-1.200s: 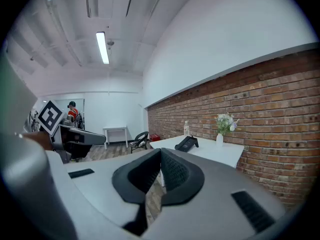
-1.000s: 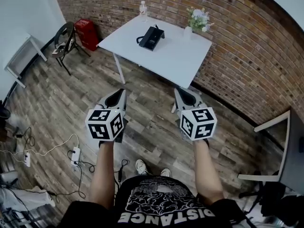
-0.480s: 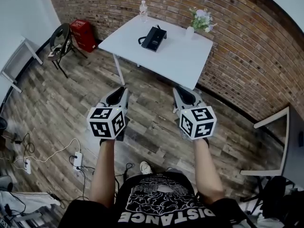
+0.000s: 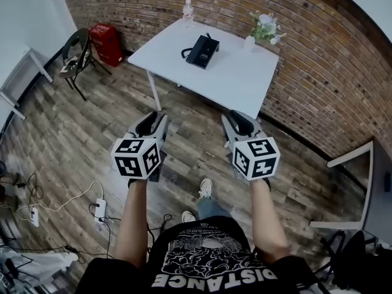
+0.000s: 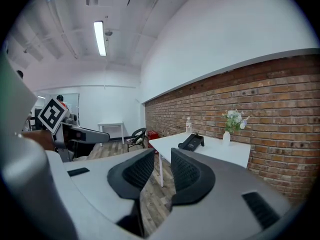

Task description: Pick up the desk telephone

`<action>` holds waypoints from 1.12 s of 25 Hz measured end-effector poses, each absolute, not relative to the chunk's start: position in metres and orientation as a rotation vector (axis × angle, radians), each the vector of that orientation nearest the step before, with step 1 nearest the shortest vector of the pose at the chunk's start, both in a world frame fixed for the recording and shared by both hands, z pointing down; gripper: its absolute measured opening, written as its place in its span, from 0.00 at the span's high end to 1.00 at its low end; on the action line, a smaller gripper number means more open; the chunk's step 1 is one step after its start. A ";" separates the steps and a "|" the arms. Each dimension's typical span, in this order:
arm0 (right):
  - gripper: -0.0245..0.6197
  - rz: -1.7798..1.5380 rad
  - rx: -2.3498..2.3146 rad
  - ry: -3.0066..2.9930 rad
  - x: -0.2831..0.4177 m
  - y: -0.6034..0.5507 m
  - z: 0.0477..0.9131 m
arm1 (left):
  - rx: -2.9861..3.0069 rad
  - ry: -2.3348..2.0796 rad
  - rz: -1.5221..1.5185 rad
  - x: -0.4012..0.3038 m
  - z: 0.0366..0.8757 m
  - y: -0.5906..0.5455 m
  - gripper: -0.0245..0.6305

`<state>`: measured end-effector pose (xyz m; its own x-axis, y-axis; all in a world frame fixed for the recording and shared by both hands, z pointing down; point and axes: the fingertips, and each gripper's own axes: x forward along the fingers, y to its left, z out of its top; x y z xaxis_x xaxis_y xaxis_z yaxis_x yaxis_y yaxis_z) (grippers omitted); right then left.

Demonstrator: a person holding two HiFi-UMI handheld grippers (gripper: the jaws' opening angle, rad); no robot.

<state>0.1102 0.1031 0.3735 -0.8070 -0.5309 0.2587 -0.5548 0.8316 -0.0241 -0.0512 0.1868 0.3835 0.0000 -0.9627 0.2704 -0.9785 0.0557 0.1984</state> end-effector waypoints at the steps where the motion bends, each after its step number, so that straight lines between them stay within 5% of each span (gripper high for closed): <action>1: 0.83 0.149 0.837 -2.771 0.108 0.099 0.375 | 1.951 -2.006 0.068 -0.054 0.385 0.183 0.79; 28: 0.62 0.229 0.784 -2.759 0.032 -0.130 0.397 | 1.888 -2.000 0.090 -0.138 0.399 -0.046 0.59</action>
<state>0.0322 -0.1299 0.3965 -0.8194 -0.4927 0.2930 -0.5342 0.8417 -0.0785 -0.1385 -0.0462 0.3991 -0.0189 -0.9474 0.3194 -0.9724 0.0918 0.2147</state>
